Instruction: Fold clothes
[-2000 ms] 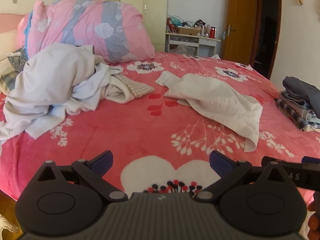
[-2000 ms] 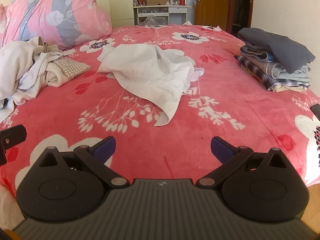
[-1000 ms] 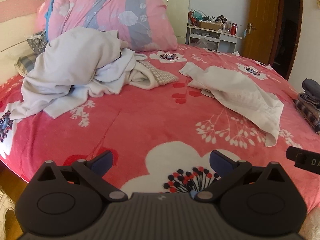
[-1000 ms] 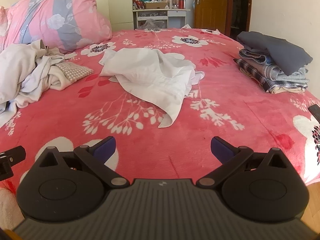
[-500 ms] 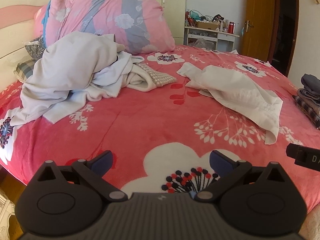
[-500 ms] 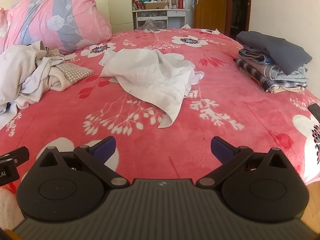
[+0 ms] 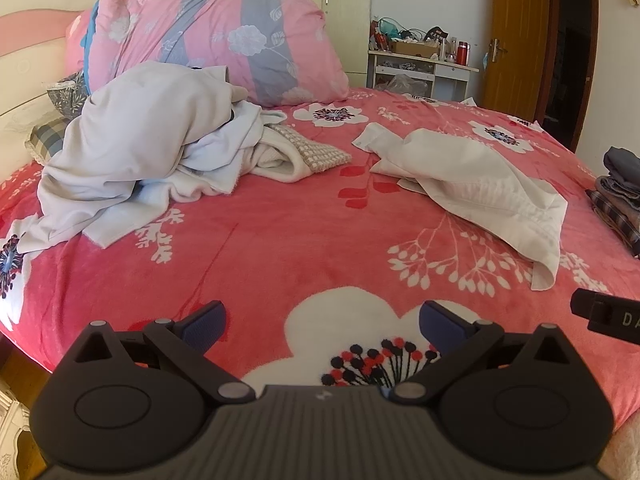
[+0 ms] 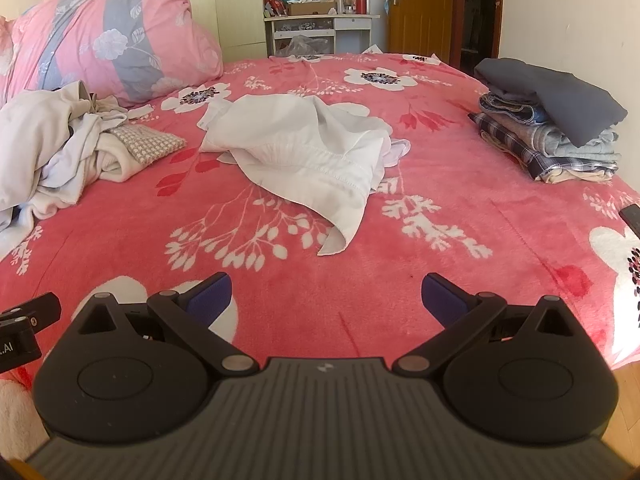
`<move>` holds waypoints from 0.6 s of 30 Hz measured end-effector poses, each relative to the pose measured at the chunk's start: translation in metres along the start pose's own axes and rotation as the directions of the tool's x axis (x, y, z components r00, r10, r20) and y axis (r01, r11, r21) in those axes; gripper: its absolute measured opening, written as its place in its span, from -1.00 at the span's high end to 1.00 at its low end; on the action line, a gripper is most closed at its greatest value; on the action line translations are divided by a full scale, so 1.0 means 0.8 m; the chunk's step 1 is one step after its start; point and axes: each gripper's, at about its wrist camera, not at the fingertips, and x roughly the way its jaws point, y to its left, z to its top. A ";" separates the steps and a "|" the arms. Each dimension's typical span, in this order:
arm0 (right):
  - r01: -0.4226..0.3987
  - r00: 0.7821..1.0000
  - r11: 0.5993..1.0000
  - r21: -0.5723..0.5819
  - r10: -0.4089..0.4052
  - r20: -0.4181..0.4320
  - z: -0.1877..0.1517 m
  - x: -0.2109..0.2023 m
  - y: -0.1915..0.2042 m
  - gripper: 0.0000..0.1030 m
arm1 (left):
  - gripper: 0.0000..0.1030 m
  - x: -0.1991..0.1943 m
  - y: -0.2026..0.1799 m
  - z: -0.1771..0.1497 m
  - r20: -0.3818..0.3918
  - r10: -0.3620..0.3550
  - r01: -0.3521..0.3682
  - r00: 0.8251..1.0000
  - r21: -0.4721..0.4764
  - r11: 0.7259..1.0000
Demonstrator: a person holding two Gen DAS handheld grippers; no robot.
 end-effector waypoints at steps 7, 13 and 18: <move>-0.002 1.000 1.000 -0.001 0.002 -0.008 0.001 0.005 0.001 -0.97 | -1.00 0.005 0.001 0.003 -0.007 -0.004 0.004 1.000 0.001 1.000; 0.000 1.000 1.000 -0.001 0.000 -0.011 0.003 0.009 0.002 -0.97 | -1.00 0.009 0.002 0.004 -0.009 -0.007 0.007 1.000 0.000 1.000; 0.004 1.000 1.000 -0.003 -0.004 -0.017 0.005 0.015 0.005 -0.97 | -1.00 0.016 0.002 0.005 -0.015 -0.009 0.009 1.000 -0.002 1.000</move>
